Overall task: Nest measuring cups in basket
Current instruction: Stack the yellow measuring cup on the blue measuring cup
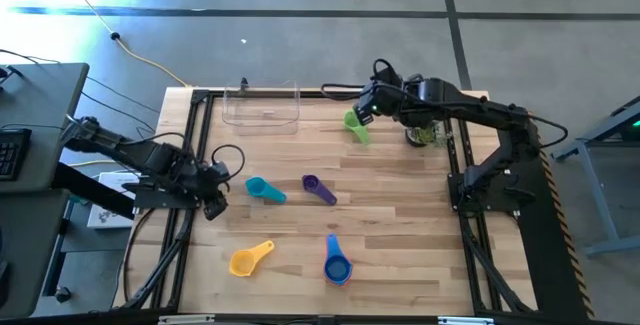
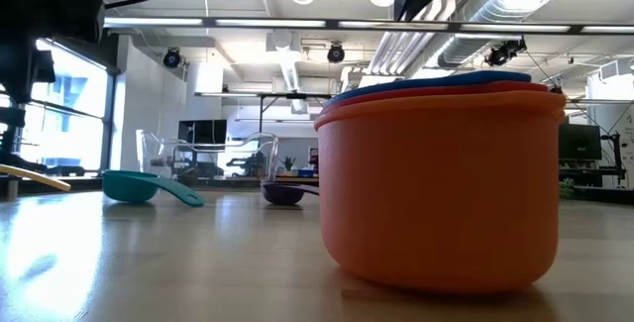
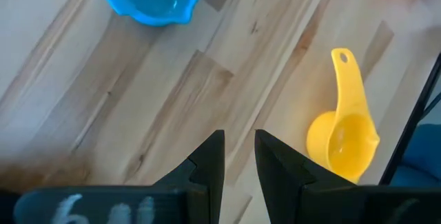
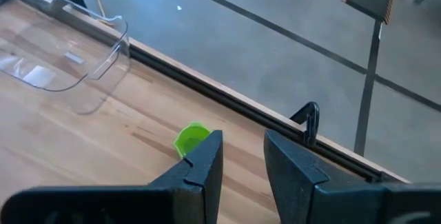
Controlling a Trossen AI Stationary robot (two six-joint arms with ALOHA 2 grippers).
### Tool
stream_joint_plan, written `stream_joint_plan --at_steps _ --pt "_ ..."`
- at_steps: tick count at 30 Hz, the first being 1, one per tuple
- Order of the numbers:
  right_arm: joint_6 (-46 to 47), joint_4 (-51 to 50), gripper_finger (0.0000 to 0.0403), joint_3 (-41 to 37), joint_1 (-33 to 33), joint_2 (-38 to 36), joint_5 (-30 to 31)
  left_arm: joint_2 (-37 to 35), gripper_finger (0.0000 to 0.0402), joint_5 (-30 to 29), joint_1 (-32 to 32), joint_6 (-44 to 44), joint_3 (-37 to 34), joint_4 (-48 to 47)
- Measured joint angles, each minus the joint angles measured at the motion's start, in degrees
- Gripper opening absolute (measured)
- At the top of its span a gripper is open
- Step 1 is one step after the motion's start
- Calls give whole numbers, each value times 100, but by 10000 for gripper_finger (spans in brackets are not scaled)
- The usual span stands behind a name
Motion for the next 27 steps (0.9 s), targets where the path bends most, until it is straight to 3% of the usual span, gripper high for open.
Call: stream_joint_plan --at_steps 5,20,27 --pt "-2 -8 99 0 -1 0 -1 0 72 276 396 49 0 -29" --pt "-149 -11 99 0 19 0 -4 2 73 254 1246 583 0 -117" --pt "-149 -10 99 0 36 0 -4 69 120 687 1493 762 -185 -120"
